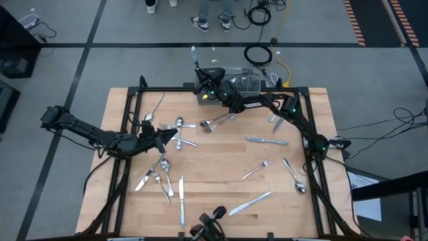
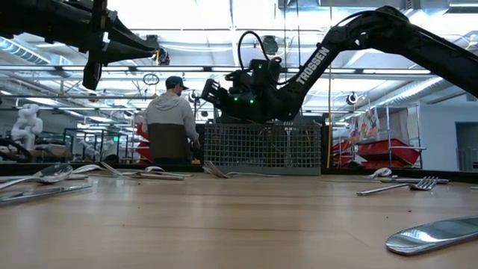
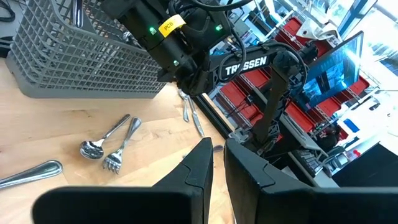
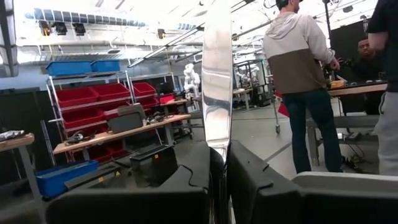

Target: Sort silverware

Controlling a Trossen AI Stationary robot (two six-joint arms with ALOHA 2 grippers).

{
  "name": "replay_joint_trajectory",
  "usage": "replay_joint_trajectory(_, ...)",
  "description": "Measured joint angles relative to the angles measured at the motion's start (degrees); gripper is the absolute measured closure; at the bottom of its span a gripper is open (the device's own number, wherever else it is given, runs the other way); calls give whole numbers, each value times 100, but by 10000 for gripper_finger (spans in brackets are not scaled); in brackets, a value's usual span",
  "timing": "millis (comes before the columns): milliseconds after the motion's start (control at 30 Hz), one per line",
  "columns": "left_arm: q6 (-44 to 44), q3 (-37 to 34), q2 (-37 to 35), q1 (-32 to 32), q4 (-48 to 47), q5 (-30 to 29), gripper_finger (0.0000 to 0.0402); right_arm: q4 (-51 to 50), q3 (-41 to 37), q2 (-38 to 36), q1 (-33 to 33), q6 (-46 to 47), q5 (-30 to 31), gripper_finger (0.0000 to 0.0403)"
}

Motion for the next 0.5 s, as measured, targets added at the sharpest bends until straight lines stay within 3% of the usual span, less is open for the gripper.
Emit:
replay_joint_trajectory(200,-7,0,0,2,2,2,353,9,0,0,2,-44,4,389)
replay_joint_trajectory(367,-9,0,0,1,4,53,353,15,0,0,2,-5,18,356)
replay_joint_trajectory(500,-7,0,0,2,4,72,353,15,0,0,2,11,20,354)
